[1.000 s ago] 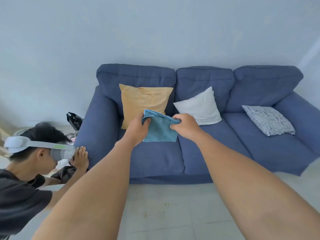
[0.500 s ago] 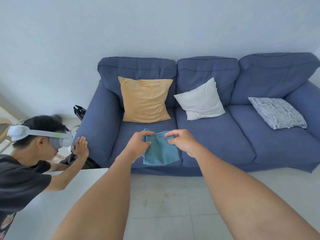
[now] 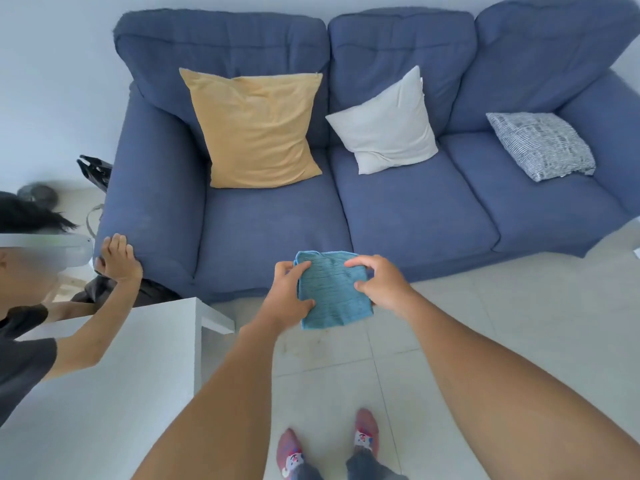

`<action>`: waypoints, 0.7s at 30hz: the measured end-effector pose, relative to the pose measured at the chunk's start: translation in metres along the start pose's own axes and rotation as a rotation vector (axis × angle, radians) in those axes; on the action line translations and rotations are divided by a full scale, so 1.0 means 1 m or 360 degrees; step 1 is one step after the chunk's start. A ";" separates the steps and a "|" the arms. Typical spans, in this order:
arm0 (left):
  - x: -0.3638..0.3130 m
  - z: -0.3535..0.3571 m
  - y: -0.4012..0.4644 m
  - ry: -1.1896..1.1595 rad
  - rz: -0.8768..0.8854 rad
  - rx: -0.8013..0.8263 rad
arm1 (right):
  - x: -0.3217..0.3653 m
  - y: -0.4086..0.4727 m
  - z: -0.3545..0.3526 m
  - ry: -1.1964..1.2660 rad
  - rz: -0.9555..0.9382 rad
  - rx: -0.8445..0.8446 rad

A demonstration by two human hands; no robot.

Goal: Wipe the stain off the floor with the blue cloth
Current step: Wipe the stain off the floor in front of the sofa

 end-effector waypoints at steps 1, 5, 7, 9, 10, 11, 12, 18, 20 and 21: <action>0.014 0.008 0.004 -0.0001 -0.0019 0.0013 | -0.012 0.005 0.008 -0.0026 0.0018 -0.0013; 0.091 0.052 0.029 0.0012 -0.0112 0.0043 | -0.077 0.039 0.065 -0.0153 0.0055 0.0051; 0.137 0.082 0.046 0.0031 -0.0165 0.0047 | -0.118 0.062 0.098 -0.0186 0.0051 0.0068; 0.189 0.119 0.066 0.0056 -0.0199 0.0060 | -0.169 0.087 0.134 -0.0201 0.0067 0.0085; 0.215 0.138 0.078 0.0068 -0.0210 0.0069 | -0.195 0.100 0.153 -0.0214 0.0076 0.0091; 0.243 0.161 0.090 0.0091 -0.0215 0.0082 | -0.225 0.113 0.173 -0.0227 0.0088 0.0100; 0.274 0.185 0.104 0.0111 -0.0221 0.0095 | -0.257 0.129 0.195 -0.0238 0.0096 0.0102; 0.405 0.307 0.187 0.0134 -0.0254 0.0133 | -0.408 0.216 0.279 -0.0318 0.0164 0.0043; 0.445 0.346 0.222 0.0209 -0.0189 0.0130 | -0.458 0.248 0.307 -0.0338 0.0177 0.0012; 0.464 0.364 0.241 0.0235 -0.0128 0.0113 | -0.481 0.267 0.319 -0.0328 0.0165 -0.0021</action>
Point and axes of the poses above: each hand's wrist, its own y-axis towards the middle knuckle, its own z-axis out of the palm, x = y × z, the point moved 10 cm from there along y, towards the middle knuckle, and after that the axes turned 3 degrees about -x, right-handed, at the moved point
